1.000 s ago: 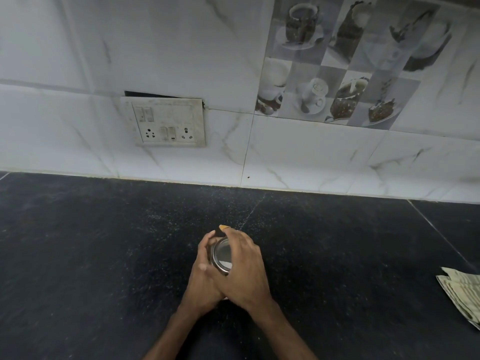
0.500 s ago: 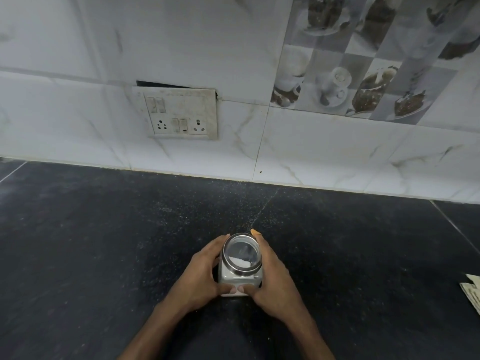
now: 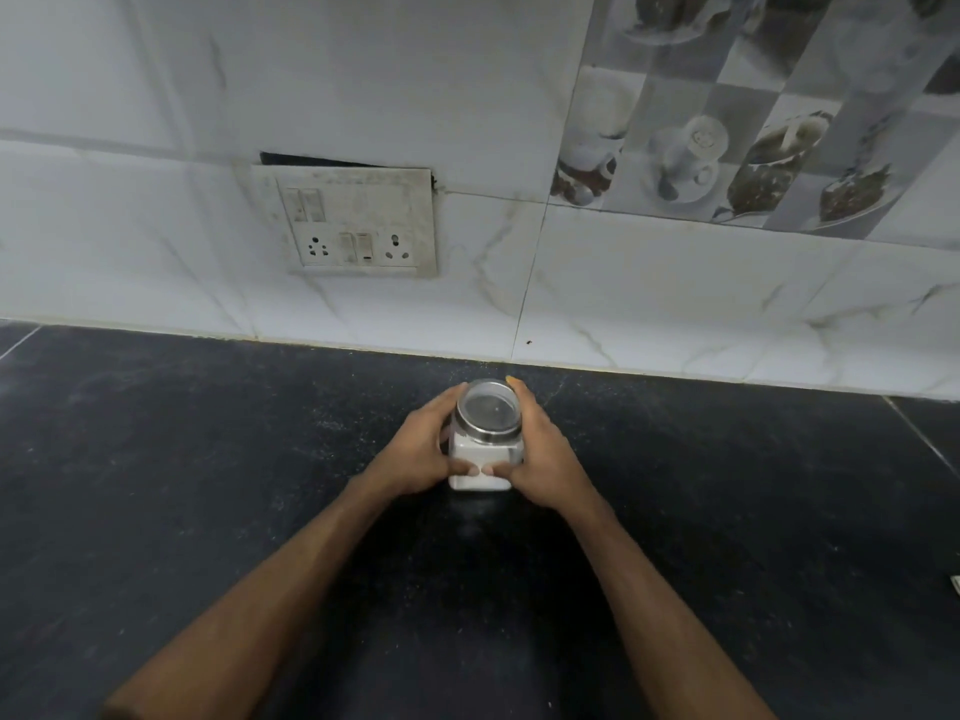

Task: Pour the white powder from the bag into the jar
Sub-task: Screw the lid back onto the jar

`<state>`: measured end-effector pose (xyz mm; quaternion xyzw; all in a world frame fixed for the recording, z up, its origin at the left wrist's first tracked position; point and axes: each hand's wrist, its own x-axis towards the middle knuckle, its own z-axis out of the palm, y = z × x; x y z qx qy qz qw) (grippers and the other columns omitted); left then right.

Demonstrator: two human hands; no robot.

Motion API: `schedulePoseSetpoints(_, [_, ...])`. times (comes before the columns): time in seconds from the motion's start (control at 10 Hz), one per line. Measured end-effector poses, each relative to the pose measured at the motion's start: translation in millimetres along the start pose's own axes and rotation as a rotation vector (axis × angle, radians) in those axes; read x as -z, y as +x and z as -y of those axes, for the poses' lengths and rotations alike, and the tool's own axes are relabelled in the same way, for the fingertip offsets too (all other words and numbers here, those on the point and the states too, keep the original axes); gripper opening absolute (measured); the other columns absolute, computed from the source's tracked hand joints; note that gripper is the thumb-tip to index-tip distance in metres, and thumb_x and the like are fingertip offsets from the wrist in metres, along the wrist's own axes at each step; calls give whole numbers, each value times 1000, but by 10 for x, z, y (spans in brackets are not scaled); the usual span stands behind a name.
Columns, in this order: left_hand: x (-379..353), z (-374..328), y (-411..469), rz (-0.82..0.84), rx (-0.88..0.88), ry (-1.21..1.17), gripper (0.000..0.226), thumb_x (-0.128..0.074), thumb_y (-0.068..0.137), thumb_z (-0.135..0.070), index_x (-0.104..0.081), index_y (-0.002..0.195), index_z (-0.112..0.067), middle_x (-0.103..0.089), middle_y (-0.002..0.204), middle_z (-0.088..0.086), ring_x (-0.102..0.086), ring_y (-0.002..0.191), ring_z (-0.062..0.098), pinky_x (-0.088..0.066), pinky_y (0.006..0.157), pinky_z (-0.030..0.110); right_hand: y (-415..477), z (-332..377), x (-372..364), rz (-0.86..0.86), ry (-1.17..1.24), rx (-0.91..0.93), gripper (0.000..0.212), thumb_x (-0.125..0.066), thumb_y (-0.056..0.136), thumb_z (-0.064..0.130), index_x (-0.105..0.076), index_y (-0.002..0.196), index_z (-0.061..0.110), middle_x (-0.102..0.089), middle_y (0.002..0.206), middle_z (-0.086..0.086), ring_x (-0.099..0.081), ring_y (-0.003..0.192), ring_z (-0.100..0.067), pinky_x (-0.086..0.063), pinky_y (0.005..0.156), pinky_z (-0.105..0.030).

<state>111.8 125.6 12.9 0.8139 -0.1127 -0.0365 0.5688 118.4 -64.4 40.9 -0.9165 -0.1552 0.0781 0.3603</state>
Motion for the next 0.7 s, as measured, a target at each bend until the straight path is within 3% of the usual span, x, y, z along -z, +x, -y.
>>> schedulePoseSetpoints(0.1, [102,19,304,23,9,-19,102,-87,60,10,-43,142,-31,-52,141,-12,-52,131,7,-45,109,26,294,-2,56,-20,9,-21,114,-91,68,21,-18,156,23,-45,154,-2,-46,139,-23,-39,112,-48])
schedulePoseSetpoints(0.2, [146,93,481,25,29,-15,103,-88,60,9,-41,146,-25,-52,136,-20,-51,131,9,-45,100,12,456,-35,75,-20,-2,-28,118,-91,69,21,-12,157,24,-42,156,-3,-44,140,-25,-38,113,-49])
schedulePoseSetpoints(0.3, [155,160,545,30,30,-13,104,-89,61,6,-39,147,-24,-50,133,-24,-50,129,8,-43,98,10,513,-72,61,-25,-5,-37,119,-91,69,20,-12,157,24,-43,155,-3,-45,140,-25,-39,113,-50])
schedulePoseSetpoints(0.5, [150,182,536,27,29,25,104,-90,59,1,-39,144,-33,-49,127,-35,-52,114,-20,-45,92,5,491,-68,41,-33,10,-37,116,-90,70,20,-13,156,23,-46,153,-4,-48,137,-25,-40,112,-50])
schedulePoseSetpoints(0.6, [155,154,501,15,-6,36,96,-89,59,-10,-42,129,-57,-51,130,-30,-53,122,-5,-51,98,23,479,-79,39,-48,17,-29,112,-88,70,19,-15,155,24,-50,147,-3,-51,133,-23,-42,110,-48])
schedulePoseSetpoints(0.7, [162,60,409,45,-63,112,97,-89,58,-34,-34,133,-63,-47,133,-34,-49,124,-9,-48,103,29,447,-44,34,-26,5,-24,113,-86,73,18,-10,156,25,-49,148,-4,-50,135,-24,-41,111,-43])
